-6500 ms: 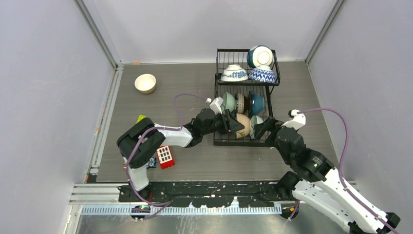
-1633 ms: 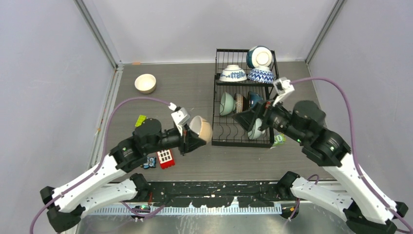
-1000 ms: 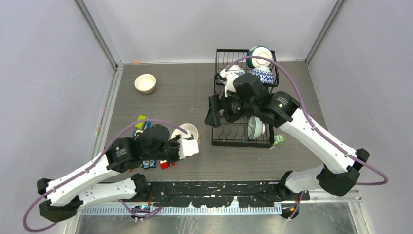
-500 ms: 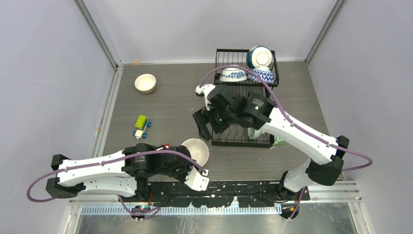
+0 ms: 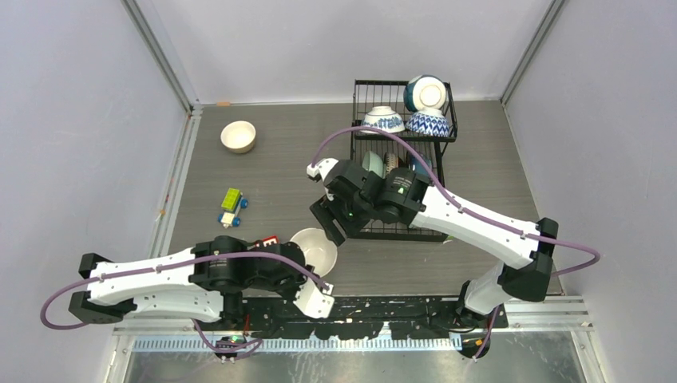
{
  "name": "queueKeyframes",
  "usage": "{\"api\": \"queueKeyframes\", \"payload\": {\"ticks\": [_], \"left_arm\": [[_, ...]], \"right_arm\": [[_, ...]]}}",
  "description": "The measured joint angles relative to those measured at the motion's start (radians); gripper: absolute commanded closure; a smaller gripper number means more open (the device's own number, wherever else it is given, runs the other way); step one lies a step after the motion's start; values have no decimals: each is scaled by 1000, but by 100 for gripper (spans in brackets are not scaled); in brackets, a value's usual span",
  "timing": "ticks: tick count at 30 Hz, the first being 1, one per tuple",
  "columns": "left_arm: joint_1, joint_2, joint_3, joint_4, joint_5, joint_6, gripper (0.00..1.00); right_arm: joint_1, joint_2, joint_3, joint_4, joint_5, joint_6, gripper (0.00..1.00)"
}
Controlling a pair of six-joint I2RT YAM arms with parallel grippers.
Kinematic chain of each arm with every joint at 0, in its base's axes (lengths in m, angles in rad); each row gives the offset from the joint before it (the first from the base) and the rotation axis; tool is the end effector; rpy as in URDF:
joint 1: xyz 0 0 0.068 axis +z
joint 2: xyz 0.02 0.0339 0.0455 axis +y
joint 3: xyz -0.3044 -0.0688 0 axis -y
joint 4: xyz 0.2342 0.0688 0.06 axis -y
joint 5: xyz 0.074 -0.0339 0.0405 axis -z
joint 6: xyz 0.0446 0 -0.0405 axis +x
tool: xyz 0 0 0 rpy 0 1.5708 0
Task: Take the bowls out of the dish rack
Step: Place the bowl with the bowl.
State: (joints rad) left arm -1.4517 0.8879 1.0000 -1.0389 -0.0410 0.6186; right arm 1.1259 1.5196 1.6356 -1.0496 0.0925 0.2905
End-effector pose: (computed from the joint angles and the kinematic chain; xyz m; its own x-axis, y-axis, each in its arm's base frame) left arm 0.0167 -0.1240 0.3406 0.4962 0.7299 -0.4701 0.8610 -0.3438 0.3749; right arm 0.1331 0.2695 0.4090 -0.5821 -0.5582 -0.5913 -0.7394 0.6659 0.0993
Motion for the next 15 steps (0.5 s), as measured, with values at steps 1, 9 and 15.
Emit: {"api": "queueKeyframes", "payload": {"ticks": [1,9,15], "left_arm": [[0,-5,0,-3,0,0,100],[0,-24,2,-35,1,-2,100],[0,-6,34,-61,2,-2,100]], "right_arm": [[3,5,0,3,-1,0,29],[22,71,-8,61,-16,19,37],[37,106,-6,62,-19,27,41]]}}
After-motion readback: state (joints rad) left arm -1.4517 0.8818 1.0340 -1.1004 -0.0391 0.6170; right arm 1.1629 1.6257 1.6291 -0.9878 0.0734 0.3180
